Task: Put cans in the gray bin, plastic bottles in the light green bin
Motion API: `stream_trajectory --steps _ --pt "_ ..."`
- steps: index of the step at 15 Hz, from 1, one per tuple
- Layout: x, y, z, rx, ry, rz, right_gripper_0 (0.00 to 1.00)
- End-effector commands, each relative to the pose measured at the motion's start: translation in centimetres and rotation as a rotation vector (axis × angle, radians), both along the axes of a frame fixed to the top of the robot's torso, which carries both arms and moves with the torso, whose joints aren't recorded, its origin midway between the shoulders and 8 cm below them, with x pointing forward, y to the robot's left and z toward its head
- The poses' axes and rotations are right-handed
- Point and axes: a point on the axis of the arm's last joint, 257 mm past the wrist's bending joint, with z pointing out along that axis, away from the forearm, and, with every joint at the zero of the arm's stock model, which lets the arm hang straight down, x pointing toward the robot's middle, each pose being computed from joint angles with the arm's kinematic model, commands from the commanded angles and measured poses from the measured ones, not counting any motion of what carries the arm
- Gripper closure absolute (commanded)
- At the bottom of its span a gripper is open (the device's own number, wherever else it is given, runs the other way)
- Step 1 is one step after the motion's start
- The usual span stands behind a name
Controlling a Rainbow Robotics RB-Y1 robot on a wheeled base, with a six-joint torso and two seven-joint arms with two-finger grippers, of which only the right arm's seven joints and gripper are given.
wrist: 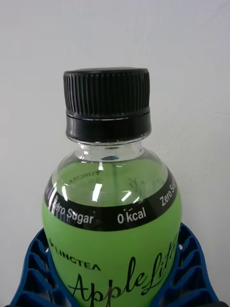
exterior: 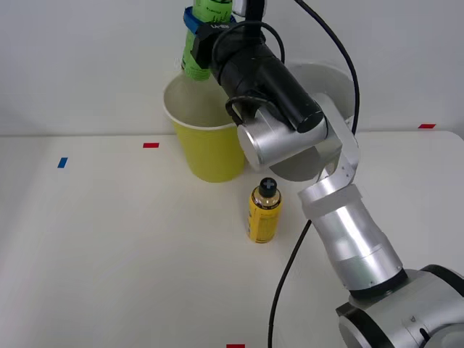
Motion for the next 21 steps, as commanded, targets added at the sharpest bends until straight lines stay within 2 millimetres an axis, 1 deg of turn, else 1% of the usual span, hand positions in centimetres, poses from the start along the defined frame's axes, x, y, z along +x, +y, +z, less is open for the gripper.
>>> stream_trajectory --steps 1,4,7,8,9,10,11,12,13,21 --pt "0.37 0.78 -0.80 -0.056 -0.006 -0.010 1.00" --pt "0.23 1.20 -1.08 -0.110 -0.028 -0.026 1.00" --pt "0.24 1.17 -1.07 -0.107 -0.025 -0.027 1.00" --pt "0.24 1.18 -1.08 -0.104 -0.023 -0.025 0.97" --pt "0.24 1.18 -1.08 -0.100 -0.021 -0.024 0.72" --pt "0.23 1.18 -1.04 -0.098 -0.022 -0.023 0.45" --pt "0.21 1.25 -1.10 -0.098 -0.020 -0.022 0.30" --pt "0.24 1.24 -1.17 -0.099 -0.018 -0.022 0.12" --pt "0.21 1.25 -1.10 -0.098 -0.020 -0.022 0.00" --pt "0.17 1.31 -1.11 -0.096 -0.019 -0.020 0.00"
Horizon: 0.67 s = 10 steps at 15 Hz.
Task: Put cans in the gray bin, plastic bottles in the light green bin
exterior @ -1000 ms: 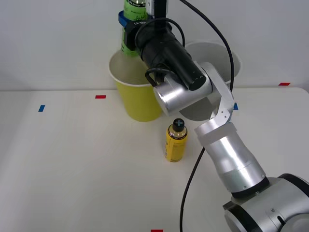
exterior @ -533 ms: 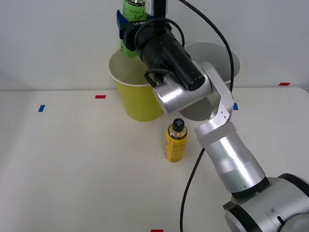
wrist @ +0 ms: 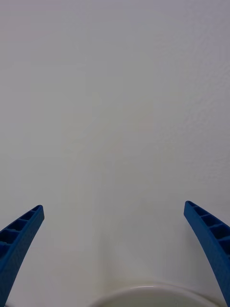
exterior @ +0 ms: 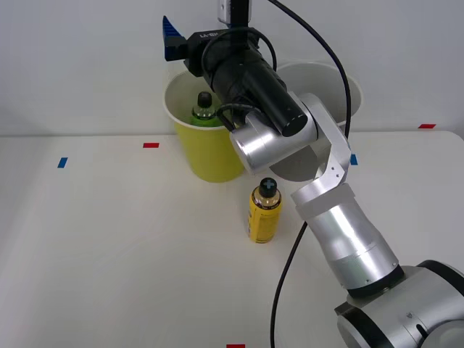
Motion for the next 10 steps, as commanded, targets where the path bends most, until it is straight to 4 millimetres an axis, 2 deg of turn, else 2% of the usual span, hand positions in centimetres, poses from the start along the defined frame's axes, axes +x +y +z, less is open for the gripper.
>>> stream_trajectory --steps 1,7,10 --pt "-0.02 0.01 0.04 0.000 -0.001 0.000 0.00" --pt "-0.02 0.01 0.04 0.001 -0.001 0.001 0.00" --pt "-0.33 0.18 0.67 0.016 -0.022 0.012 0.00"
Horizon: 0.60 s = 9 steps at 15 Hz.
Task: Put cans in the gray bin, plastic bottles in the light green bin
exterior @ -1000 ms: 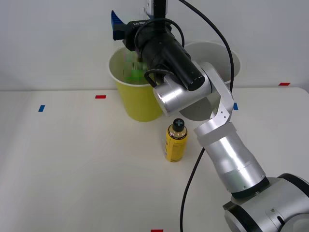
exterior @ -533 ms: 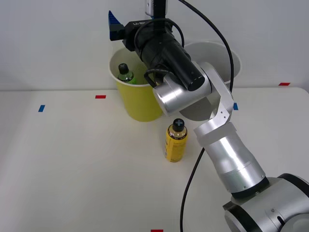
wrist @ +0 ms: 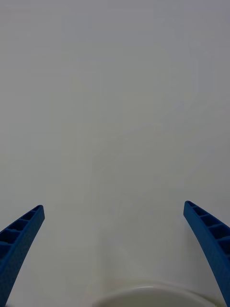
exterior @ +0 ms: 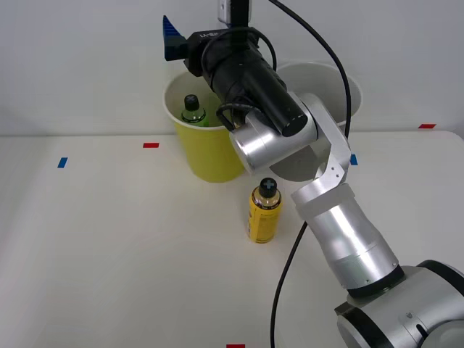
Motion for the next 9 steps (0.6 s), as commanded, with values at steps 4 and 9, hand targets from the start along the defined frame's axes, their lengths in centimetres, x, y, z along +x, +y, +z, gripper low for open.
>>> stream_trajectory --steps 4,9 --pt "-2.9 0.6 2.4 0.148 -0.116 0.107 0.00" --pt "-6.4 -3.4 3.5 0.136 -0.140 0.112 0.00"
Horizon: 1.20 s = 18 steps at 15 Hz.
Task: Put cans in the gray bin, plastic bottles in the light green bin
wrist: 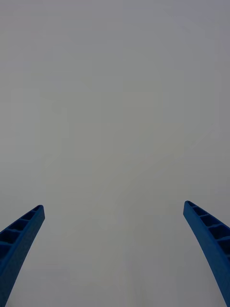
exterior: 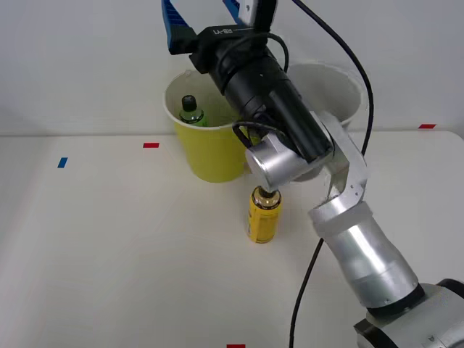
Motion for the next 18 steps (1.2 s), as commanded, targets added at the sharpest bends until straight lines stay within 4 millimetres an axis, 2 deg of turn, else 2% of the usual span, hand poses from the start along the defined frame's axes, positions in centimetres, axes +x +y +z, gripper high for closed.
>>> stream_trajectory --steps 1,2,4,6,9,12,13,14,18 --pt "-2.5 -2.3 0.4 -0.043 0.030 -0.010 0.00" --pt "-4.1 -3.2 0.8 -0.045 0.067 0.006 0.00" --pt "-6.5 -4.8 0.1 -0.066 0.132 0.019 0.00" --pt "-8.5 -7.4 -2.2 -0.116 0.185 -0.019 0.00" --pt "-12.9 -13.2 -7.8 -0.218 0.237 -0.126 0.00" --pt "-17.7 -17.6 -11.8 -0.296 0.319 -0.200 0.00" --pt "-18.5 -18.8 -13.5 -0.312 0.365 -0.222 0.00" --pt "-19.2 -20.6 -16.2 -0.343 0.425 -0.267 0.00" --pt "-22.1 -24.9 -21.4 -0.424 0.517 -0.376 0.00"
